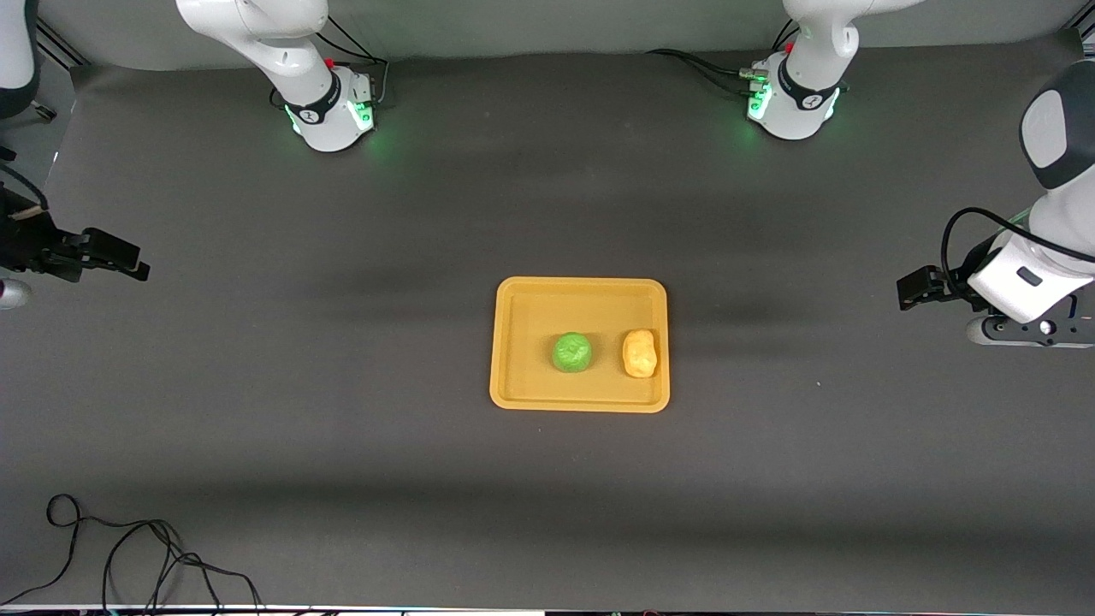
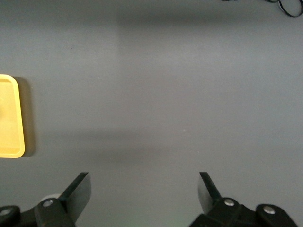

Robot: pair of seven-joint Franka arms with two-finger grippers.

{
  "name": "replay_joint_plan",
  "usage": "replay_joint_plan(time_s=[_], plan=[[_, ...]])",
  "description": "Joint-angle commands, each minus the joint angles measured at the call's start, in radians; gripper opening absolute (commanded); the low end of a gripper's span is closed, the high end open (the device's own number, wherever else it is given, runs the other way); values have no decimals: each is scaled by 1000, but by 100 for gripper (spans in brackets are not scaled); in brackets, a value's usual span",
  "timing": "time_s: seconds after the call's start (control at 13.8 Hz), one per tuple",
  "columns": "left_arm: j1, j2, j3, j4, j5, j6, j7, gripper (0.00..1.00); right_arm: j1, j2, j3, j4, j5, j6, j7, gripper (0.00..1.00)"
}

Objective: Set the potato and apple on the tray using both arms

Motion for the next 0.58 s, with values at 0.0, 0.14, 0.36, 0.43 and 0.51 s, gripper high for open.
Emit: replay_joint_plan(time_s=[0.0,0.14,0.36,0.43,0.51], plan=[[-4,-12,1,-9,-1,9,0,100,2,-11,1,15,-24,-6,-8,100],[-6,-15,0,-9,-8,10,-1,100,1,-11,0,15,-24,-6,-14,100],[-7,-14,0,-11,-8,10,-1,100,1,-11,0,17,-23,-17,-12,100],[-7,-12,-2,-11,-9,10,-1,100,2,-11,0,15,-23,-17,-11,100],[-16,-6,-3,-15,-9,12,-6,100,2,-11,0,15,-23,-17,-12,100]])
